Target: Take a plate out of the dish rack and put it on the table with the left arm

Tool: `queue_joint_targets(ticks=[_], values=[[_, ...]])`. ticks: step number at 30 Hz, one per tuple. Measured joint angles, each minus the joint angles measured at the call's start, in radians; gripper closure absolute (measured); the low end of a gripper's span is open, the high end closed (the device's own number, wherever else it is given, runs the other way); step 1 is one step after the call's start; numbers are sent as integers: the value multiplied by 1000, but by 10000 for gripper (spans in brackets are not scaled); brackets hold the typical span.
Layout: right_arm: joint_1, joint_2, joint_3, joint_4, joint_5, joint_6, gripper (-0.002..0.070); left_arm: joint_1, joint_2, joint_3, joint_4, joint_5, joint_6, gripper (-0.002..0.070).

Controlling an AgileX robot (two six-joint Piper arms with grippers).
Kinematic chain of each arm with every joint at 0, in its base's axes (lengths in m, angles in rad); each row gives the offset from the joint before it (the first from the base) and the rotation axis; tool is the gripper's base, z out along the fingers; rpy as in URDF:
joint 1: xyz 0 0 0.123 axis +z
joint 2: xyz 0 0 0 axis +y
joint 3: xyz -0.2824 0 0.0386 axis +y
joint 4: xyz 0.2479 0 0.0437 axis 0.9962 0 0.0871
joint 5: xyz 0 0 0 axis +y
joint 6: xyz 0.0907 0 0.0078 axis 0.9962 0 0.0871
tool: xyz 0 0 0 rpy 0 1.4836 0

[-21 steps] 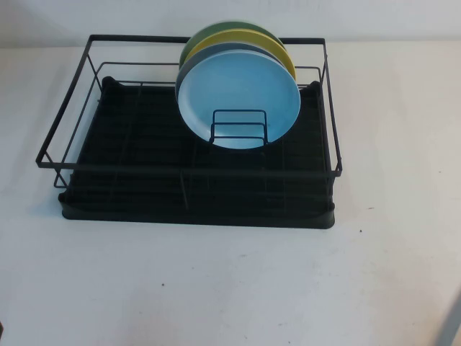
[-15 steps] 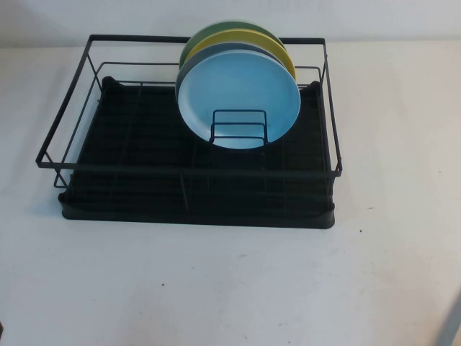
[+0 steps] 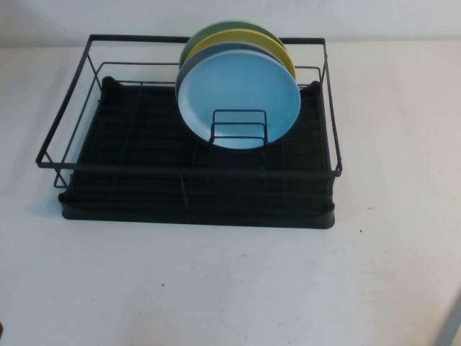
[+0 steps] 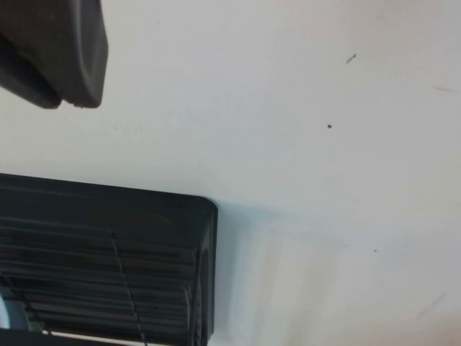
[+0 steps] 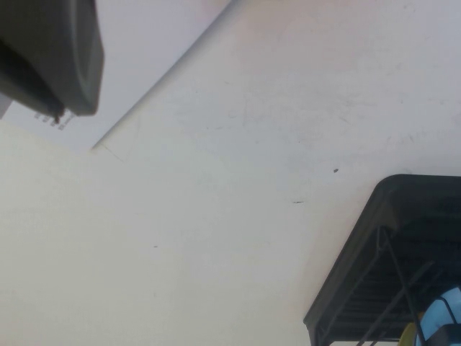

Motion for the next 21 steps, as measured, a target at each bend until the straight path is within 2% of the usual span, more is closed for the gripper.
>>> queue_joint_targets(ticks=[19,21], values=[[0,0,0,0,0,0,696,0,0,0,4,-4,1,678],[0,0,0,0,0,0,696,0,0,0,-56,-34,-45,678]])
